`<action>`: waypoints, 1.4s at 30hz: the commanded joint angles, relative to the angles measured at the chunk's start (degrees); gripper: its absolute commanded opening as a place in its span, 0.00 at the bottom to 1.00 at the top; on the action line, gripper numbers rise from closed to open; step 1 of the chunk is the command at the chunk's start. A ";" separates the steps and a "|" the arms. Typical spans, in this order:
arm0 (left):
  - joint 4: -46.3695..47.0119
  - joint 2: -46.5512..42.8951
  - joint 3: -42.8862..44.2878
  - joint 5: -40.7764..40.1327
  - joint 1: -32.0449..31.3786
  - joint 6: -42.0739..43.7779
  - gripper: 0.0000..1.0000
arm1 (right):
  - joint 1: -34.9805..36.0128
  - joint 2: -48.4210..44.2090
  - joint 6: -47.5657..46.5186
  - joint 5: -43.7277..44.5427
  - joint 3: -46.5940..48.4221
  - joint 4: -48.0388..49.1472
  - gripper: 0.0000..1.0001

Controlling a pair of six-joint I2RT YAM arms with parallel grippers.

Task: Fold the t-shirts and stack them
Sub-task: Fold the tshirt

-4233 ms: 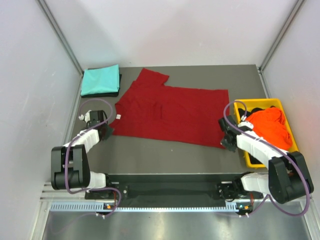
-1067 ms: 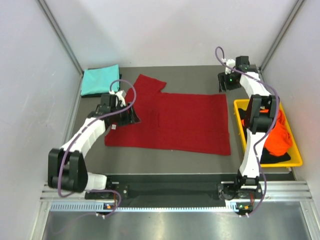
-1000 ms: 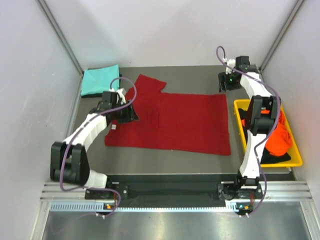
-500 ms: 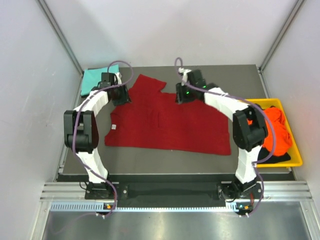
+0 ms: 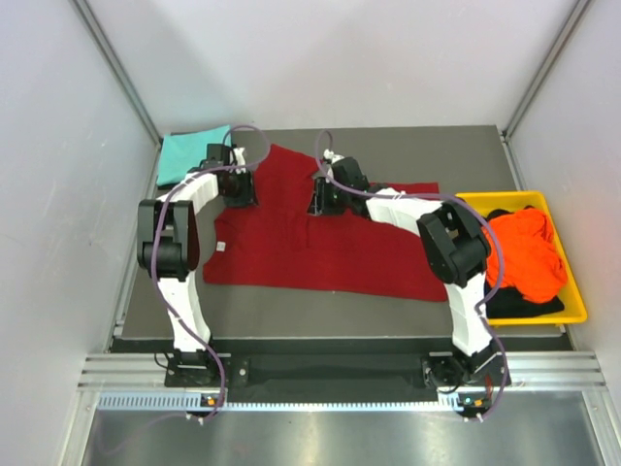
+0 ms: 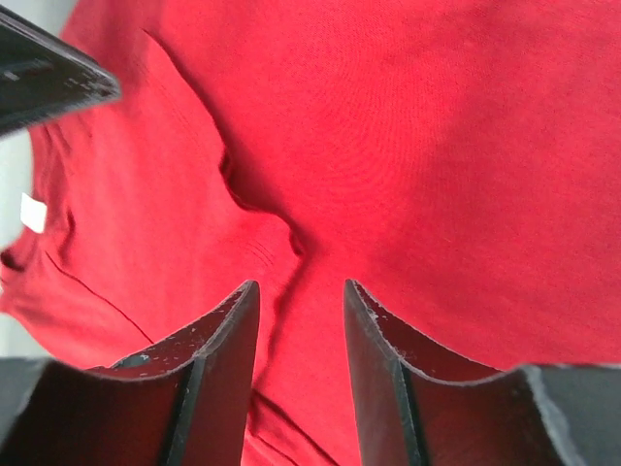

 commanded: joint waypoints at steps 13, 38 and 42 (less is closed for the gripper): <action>1.73 4.30 3.49 3.09 0.04 2.04 0.29 | 4.24 5.67 4.02 5.72 2.90 6.36 0.41; 3.83 -0.27 2.00 -0.06 0.04 -1.04 0.00 | 4.59 5.85 -0.19 4.23 3.43 13.12 0.00; 5.68 -1.85 0.59 -2.08 0.04 -2.53 0.00 | 4.59 6.21 -1.07 4.14 3.69 13.21 0.00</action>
